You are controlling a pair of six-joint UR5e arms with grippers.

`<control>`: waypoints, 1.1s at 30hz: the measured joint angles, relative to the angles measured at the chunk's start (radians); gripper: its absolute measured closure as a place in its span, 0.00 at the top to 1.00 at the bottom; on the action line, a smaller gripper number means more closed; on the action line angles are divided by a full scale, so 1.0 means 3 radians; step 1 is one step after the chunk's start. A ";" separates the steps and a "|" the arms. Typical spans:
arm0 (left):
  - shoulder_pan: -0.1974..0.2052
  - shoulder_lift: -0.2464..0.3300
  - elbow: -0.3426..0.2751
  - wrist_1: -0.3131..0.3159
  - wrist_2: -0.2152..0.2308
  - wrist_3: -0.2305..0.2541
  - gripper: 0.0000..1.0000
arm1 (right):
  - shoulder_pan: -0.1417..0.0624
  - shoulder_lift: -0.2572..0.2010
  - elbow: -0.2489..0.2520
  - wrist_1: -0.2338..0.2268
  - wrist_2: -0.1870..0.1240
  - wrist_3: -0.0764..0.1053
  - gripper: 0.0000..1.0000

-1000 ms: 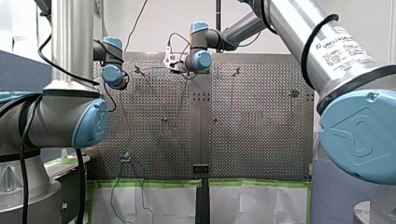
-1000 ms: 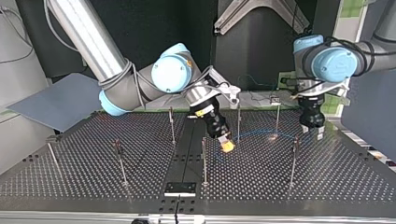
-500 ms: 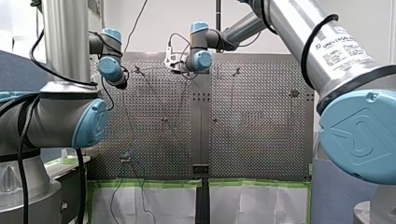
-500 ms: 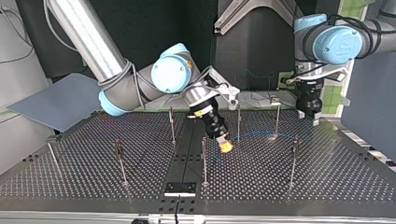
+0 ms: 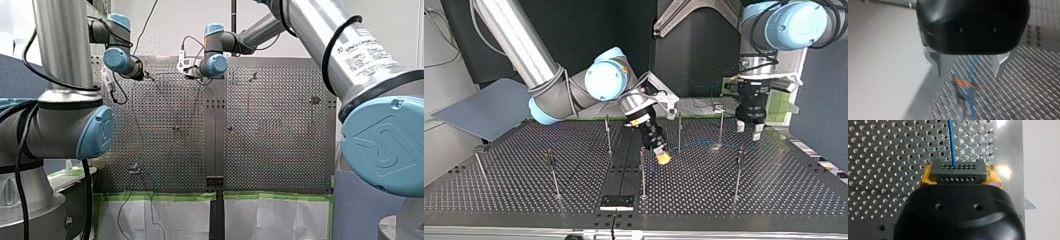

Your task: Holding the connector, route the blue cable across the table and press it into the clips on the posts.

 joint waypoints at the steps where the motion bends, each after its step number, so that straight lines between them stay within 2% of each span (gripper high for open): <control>1: -0.0008 0.0027 0.0009 0.0014 0.0027 -0.0002 1.00 | -0.0001 0.0000 0.0000 0.0000 0.0001 0.0001 0.00; 9: -0.0079 0.0288 0.0062 0.0104 0.0199 -0.0030 1.00 | -0.0002 0.0003 -0.0001 -0.0003 0.0002 0.0001 0.00; 13: -0.0122 0.0327 0.0109 0.0094 0.0275 -0.0006 1.00 | -0.0002 0.0004 -0.0001 -0.0005 0.0002 0.0001 0.00; 21: -0.0206 0.0149 0.0192 0.0014 0.0285 0.0177 1.00 | -0.0004 0.0005 -0.0001 -0.0007 0.0005 0.0001 0.00; 28: -0.0290 -0.0037 0.0214 -0.0050 0.0133 0.0335 1.00 | -0.0004 0.0009 -0.0002 -0.0010 0.0009 0.0001 0.00; 33: -0.0352 -0.0171 0.0256 -0.0023 0.0019 0.0365 1.00 | -0.0008 0.0010 -0.0002 -0.0011 0.0011 0.0001 0.00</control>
